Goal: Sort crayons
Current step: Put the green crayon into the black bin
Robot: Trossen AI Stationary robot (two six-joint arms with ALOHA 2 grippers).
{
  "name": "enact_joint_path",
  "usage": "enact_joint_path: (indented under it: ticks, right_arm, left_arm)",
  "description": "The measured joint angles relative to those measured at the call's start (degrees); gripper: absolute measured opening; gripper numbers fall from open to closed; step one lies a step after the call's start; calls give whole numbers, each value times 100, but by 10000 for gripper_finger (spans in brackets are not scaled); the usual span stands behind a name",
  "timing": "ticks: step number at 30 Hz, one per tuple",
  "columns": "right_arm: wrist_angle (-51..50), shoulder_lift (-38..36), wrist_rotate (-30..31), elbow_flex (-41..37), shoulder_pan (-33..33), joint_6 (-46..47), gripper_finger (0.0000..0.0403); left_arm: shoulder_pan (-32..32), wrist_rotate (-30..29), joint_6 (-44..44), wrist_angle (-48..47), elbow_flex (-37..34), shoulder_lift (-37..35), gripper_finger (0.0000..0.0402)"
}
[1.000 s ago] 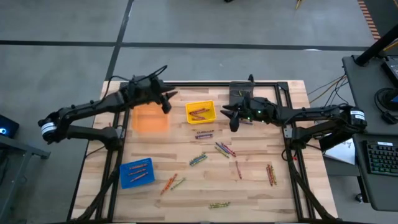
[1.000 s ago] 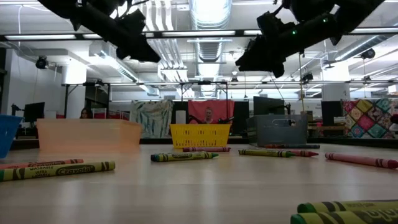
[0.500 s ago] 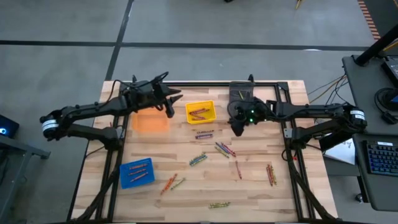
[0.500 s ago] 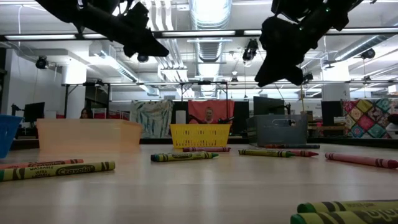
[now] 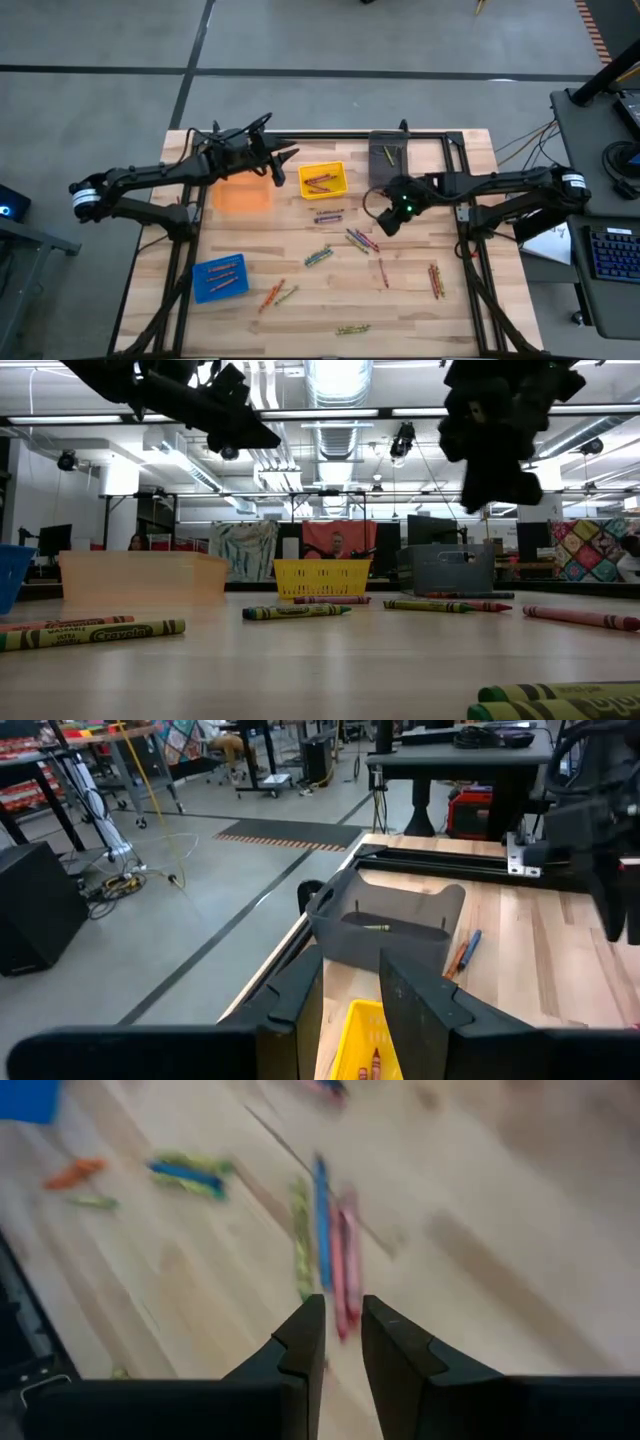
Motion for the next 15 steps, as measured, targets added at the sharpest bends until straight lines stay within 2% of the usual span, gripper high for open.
enact_joint_path:
  ticks: [4,8,15]
  right_arm:
    - [-710,-1,-42,0,256,853,59]
    - [-1372,-2,-351,0,553,1677,57]
    - [-2015,-2,-767,0,1246,3277,57]
  left_arm:
    - [0,0,33,168,0,162,84]
    - [0,-2,109,413,1,334,84]
    - [0,-2,280,982,2,581,84]
